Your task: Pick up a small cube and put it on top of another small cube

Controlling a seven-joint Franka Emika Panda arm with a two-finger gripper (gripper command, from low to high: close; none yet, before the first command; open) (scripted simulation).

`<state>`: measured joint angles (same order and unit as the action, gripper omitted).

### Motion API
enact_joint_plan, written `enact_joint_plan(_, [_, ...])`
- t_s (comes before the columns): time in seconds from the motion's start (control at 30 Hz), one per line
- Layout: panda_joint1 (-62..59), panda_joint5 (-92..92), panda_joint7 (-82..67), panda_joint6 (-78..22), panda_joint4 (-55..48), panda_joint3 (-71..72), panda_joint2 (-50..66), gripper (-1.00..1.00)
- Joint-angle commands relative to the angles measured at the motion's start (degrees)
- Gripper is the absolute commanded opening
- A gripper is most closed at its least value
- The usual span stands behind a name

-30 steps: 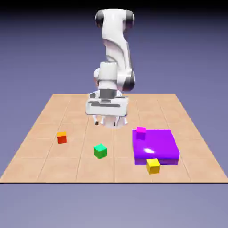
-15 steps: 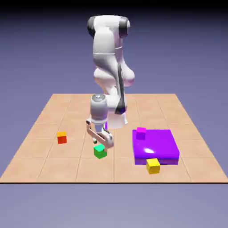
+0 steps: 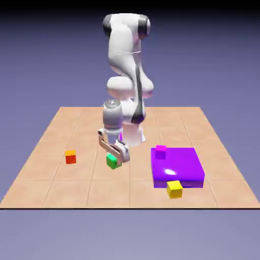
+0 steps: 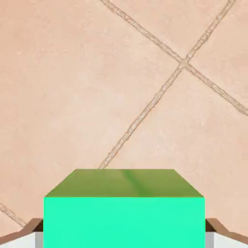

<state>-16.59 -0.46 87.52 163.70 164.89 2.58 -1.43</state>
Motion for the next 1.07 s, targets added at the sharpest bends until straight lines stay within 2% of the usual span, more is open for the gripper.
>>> enact_joint_plan(0.0, [-2.5,0.0,2.2,-0.6,-0.2,0.0,-0.4,-1.0])
enact_joint_plan(0.6, [-39.9,0.3,43.0,-11.3,-3.6,-1.2,-7.5,-1.0])
enact_joint_plan(0.67, [-41.3,0.3,44.6,-11.7,-3.7,-1.3,-7.8,-1.0])
enact_joint_plan(0.9, [-40.9,-0.9,45.5,2.2,-4.2,-2.0,6.6,-1.0])
enact_joint_plan(0.93, [-40.9,-0.9,45.5,2.2,-4.2,-2.0,6.6,1.0])
enact_joint_plan(1.03, [-41.1,-0.5,45.2,-1.8,-4.1,-1.8,2.5,1.0])
